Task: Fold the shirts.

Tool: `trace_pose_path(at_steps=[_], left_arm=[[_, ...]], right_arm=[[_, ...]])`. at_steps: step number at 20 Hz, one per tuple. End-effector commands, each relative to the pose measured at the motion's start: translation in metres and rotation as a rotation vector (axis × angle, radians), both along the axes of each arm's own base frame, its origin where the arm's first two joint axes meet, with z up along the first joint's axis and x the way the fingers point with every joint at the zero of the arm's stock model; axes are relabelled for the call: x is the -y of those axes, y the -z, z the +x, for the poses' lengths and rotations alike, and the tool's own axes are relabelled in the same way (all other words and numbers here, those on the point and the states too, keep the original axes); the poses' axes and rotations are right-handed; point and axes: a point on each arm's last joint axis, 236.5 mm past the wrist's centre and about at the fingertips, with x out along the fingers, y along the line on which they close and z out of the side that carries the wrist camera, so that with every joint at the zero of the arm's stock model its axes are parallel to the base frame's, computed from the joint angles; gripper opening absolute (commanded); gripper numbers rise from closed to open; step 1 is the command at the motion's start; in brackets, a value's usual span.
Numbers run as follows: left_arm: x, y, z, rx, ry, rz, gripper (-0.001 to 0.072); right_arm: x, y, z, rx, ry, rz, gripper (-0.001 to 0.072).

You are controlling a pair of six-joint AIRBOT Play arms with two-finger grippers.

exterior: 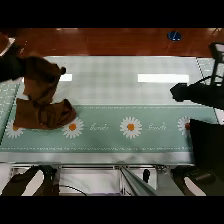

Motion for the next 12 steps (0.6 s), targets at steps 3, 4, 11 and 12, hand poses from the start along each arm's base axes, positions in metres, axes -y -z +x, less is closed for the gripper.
trace_pose_path(at_steps=[3,4,11,12], left_arm=[[0.062,-0.165,-0.040,0.391,0.146,-0.040,0.0022],[0.066,-0.188,-0.047,0.452,0.151,-0.047,0.0022],[0.100,-0.298,-0.089,0.729,0.218,-0.231,0.0022],[0.108,-0.301,-0.090,0.735,0.237,-0.254,0.0022]], right_arm=[[0.005,-0.048,-0.031,0.113,-0.006,0.033,0.0411],[0.006,-0.050,-0.036,0.114,-0.007,0.033,0.0411],[0.009,-0.062,-0.055,0.140,-0.010,0.042,0.0411],[0.009,-0.061,-0.056,0.137,-0.010,0.040,0.0411]])
